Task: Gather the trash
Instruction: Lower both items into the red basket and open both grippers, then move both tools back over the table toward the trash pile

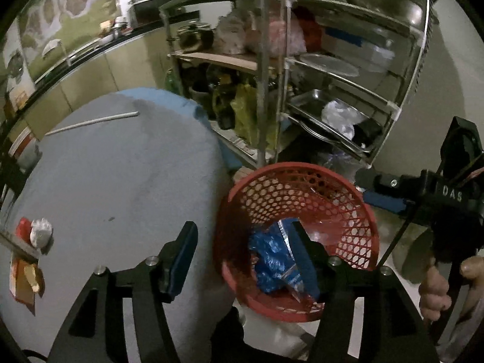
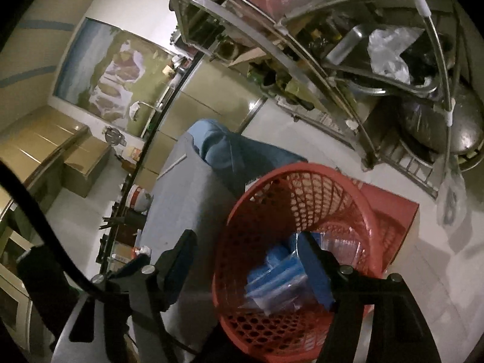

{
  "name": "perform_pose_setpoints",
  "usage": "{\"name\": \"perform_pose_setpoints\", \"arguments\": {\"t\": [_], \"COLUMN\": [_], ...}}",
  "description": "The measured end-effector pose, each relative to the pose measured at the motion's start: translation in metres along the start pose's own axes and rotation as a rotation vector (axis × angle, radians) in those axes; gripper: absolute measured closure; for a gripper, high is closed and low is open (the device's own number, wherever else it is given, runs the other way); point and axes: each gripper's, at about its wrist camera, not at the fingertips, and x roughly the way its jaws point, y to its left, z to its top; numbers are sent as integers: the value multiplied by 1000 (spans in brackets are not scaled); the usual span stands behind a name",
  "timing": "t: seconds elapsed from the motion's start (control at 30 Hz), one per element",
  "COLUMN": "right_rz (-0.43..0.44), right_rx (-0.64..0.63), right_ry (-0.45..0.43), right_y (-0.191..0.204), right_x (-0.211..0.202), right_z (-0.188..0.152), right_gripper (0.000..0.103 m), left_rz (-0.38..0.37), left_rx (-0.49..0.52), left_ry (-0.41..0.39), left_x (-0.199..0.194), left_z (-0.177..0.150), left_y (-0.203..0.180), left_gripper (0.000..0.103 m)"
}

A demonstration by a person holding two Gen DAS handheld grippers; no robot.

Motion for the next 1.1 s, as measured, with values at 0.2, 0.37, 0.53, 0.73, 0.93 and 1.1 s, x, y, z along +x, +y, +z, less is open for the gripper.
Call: {"name": "perform_pose_setpoints", "arguments": {"t": [0.2, 0.37, 0.53, 0.73, 0.93, 1.1], "right_rz": [21, 29, 53, 71, 107, 161], "right_rx": [-65, -177, -307, -433, -568, -698], "right_ry": [5, 43, 97, 181, 267, 326], "right_y": [25, 66, 117, 167, 219, 274], "right_x": [6, 25, 49, 84, 122, 160], "right_z": [-6, -16, -37, -76, -108, -126], "right_gripper": [31, 31, 31, 31, 31, 31], "left_rz": [66, 177, 312, 431, 443, 384], "left_rx": [-107, -203, -329, -470, -554, -546], "left_ry": [-26, -56, -67, -73, -101, -126], "left_x": [-29, -60, -89, -113, -122, -117], "left_z": [-30, -73, -125, -172, -182, -173], "left_y": [48, 97, 156, 222, 267, 292], "left_gripper": [38, 38, 35, 35, 34, 29]}}
